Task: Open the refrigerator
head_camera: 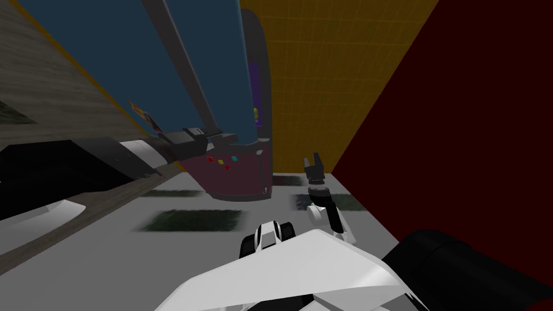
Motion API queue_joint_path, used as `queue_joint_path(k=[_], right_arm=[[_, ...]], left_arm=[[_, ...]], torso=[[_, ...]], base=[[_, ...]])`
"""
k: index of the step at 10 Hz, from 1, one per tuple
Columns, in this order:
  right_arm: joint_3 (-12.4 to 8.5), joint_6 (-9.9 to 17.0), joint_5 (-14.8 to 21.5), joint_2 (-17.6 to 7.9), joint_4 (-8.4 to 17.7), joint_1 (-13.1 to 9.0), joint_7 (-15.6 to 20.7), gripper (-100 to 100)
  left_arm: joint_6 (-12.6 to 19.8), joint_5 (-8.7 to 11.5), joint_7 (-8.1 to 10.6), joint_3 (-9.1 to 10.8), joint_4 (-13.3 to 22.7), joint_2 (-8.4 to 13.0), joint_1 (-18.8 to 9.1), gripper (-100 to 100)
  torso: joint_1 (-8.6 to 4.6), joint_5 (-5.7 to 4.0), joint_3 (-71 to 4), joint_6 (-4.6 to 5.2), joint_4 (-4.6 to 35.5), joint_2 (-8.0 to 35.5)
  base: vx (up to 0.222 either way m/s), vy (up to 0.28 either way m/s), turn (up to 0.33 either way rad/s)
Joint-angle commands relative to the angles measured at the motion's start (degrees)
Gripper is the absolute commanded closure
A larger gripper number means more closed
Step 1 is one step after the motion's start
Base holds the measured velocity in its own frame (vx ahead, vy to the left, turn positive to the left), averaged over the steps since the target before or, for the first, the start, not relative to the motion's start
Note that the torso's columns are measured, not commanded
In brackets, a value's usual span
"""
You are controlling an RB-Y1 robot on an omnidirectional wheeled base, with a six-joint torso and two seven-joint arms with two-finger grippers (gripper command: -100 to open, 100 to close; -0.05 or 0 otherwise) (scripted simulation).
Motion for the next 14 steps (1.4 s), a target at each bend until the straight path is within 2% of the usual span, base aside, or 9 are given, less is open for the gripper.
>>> queue_joint_path(k=[1, 2, 4, 6, 7, 8, 9, 11, 14], right_arm=[[0.0, 0.0, 0.0, 0.0, 0.0, 0.0, 0.0, 0], [0.0, 0.0, 0.0, 0.0, 0.0, 0.0, 0.0, 0], [0.0, 0.0, 0.0, 0.0, 0.0, 0.0, 0.0, 0], [0.0, 0.0, 0.0, 0.0, 0.0, 0.0, 0.0, 0], [0.0, 0.0, 0.0, 0.0, 0.0, 0.0, 0.0, 0], [0.0, 0.0, 0.0, 0.0, 0.0, 0.0, 0.0, 0], [0.0, 0.0, 0.0, 0.0, 0.0, 0.0, 0.0, 0], [0.0, 0.0, 0.0, 0.0, 0.0, 0.0, 0.0, 0], [0.0, 0.0, 0.0, 0.0, 0.0, 0.0, 0.0, 0]], left_arm=[[0.4, -0.4, 2.13, 0.36, -1.4, 2.1, -1.5, 100], [0.4, -0.4, 2.13, 0.36, -1.4, 2.1, -1.5, 100], [0.1, 0.3, 3.23, 1.77, -3.8, 4.1, -1.4, 100], [0.1, 0.3, 3.23, 1.77, -3.8, 4.1, -1.4, 100], [-0.1, 0.8, 2.39, 1.76, -3.7, 4.0, -0.7, 100], [-1.3, 0.5, 2.79, 1.83, -3.9, 3.9, -0.5, 100], [-1.3, 0.5, 2.79, 1.83, -3.9, 3.9, -0.5, 100], [-3.9, 0.1, 3.29, 2.27, -4.3, 3.8, 0.0, 100], [-5.3, -0.1, 3.54, 2.49, -4.5, 3.7, 0.2, 100]], torso=[[-0.25, 0.00, -0.2, -0.01, 0.0, -0.2], [-0.67, -0.18, -0.3, 0.03, -0.1, -0.4], [-1.23, -0.47, -0.5, 0.20, -0.2, -0.6], [-1.35, -0.44, -0.3, 0.26, -0.2, -0.5], [-1.68, -0.54, -0.5, 0.31, -0.3, -0.7], [-1.73, -0.57, -0.5, 0.31, -0.4, -0.8], [-1.20, -0.42, -0.4, 0.31, -0.4, -0.6], [-0.66, -0.13, -0.3, 0.21, -0.4, -0.5], [-0.88, -0.21, -0.5, 0.20, -0.5, -0.8]], base=[[-0.128, 0.180, 0.075], [-0.104, 0.139, 0.055], [-0.140, 0.212, 0.087], [-0.068, 0.139, 0.011], [-0.012, 0.029, 0.007], [-0.071, 0.146, -0.075], [-0.054, 0.214, -0.087], [-0.099, 0.269, -0.129], [-0.111, 0.271, -0.066]])
